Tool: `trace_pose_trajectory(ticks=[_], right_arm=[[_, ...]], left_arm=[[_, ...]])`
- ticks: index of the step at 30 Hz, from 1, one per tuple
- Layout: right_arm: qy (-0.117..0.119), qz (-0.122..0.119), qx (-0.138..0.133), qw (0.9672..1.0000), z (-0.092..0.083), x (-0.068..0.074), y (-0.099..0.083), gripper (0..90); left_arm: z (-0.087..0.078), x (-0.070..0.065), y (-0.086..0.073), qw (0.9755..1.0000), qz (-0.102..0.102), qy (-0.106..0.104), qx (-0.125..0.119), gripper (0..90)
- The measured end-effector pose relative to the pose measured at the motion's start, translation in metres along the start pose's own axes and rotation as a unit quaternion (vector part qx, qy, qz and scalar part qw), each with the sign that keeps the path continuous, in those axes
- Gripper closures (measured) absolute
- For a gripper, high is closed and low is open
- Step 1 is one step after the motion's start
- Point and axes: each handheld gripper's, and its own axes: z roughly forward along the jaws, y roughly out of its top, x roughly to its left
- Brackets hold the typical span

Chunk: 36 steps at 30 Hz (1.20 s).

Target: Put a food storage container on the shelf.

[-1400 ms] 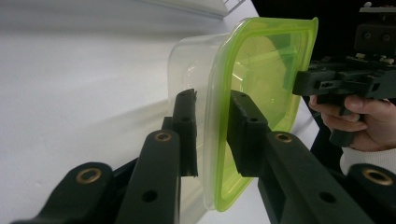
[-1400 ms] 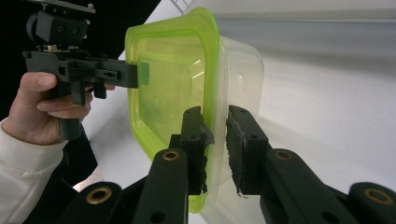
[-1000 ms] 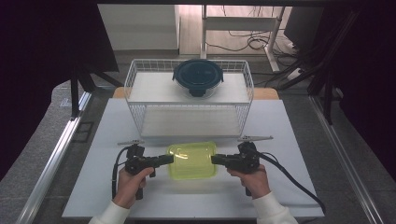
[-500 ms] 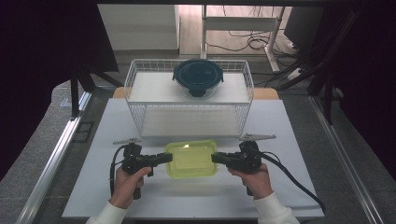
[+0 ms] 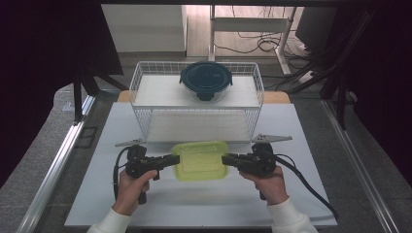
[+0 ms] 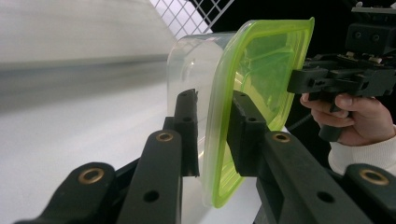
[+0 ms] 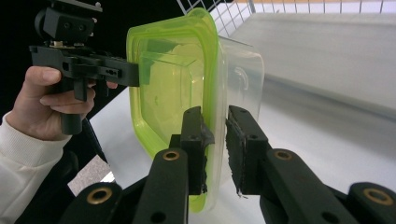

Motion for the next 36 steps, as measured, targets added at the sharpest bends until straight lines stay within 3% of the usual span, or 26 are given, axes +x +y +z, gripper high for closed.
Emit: trace_pose_trajectory(ticks=[36], right_arm=[[0.001,-0.026,-0.03,0.9992,-0.012,0.01,0.038,76.0]], left_arm=[[-0.014,-0.021,0.041,0.9994,0.029,0.003,-0.02,75.4]])
